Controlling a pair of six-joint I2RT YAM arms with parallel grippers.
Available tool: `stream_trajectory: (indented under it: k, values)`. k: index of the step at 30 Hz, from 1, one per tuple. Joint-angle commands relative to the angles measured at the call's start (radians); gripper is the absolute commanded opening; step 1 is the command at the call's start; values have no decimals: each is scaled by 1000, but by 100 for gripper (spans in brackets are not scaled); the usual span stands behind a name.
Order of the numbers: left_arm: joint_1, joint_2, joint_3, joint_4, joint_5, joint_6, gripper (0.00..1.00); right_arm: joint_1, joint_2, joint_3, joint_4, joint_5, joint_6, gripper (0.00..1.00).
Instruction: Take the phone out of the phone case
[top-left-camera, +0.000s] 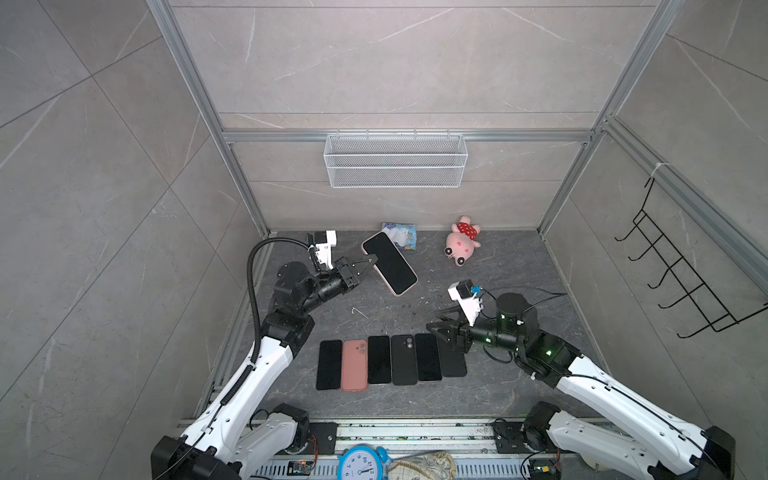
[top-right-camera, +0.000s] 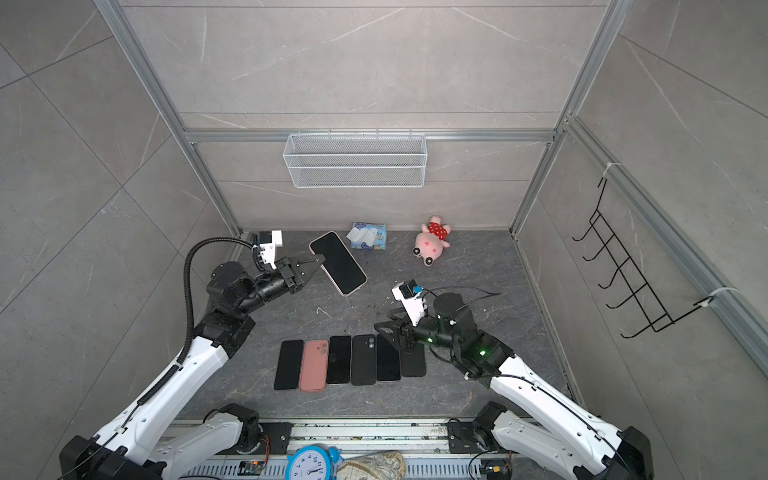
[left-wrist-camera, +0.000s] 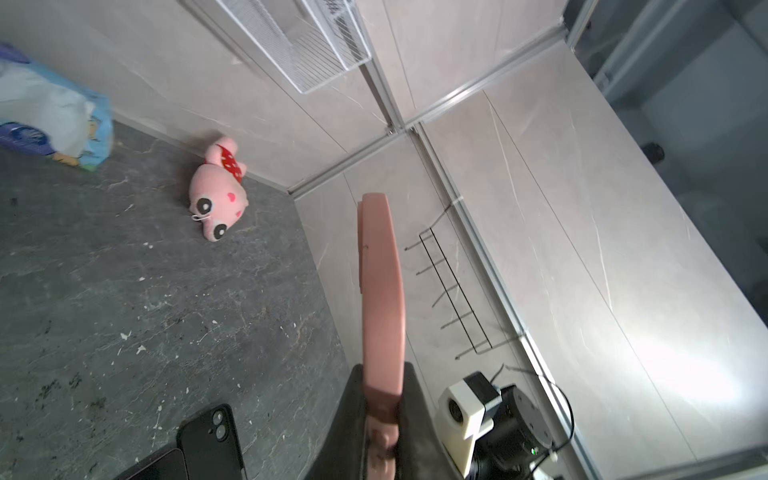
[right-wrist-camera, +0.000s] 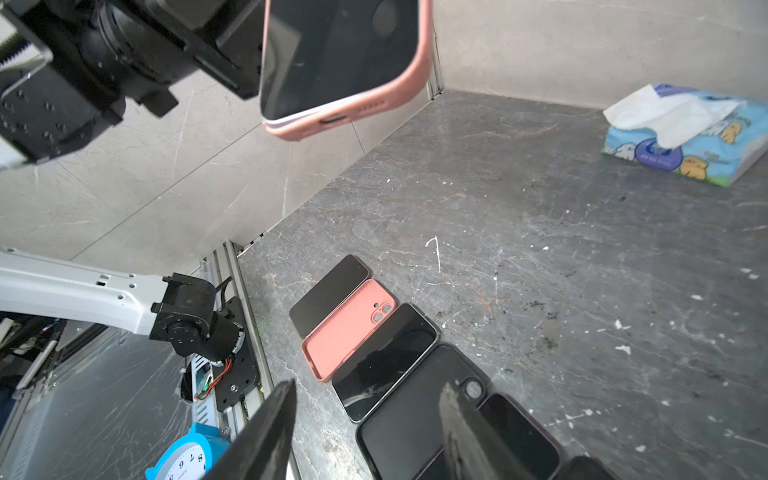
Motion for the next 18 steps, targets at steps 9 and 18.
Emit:
stream_trajectory:
  k: [9,18]
  values:
    - [10,51,123,90,427,181,0,0,42,44,32,-47,-43,62]
    - [9,13,207,-180,509,452,0,-1,60,108,-41,-190,-230,60]
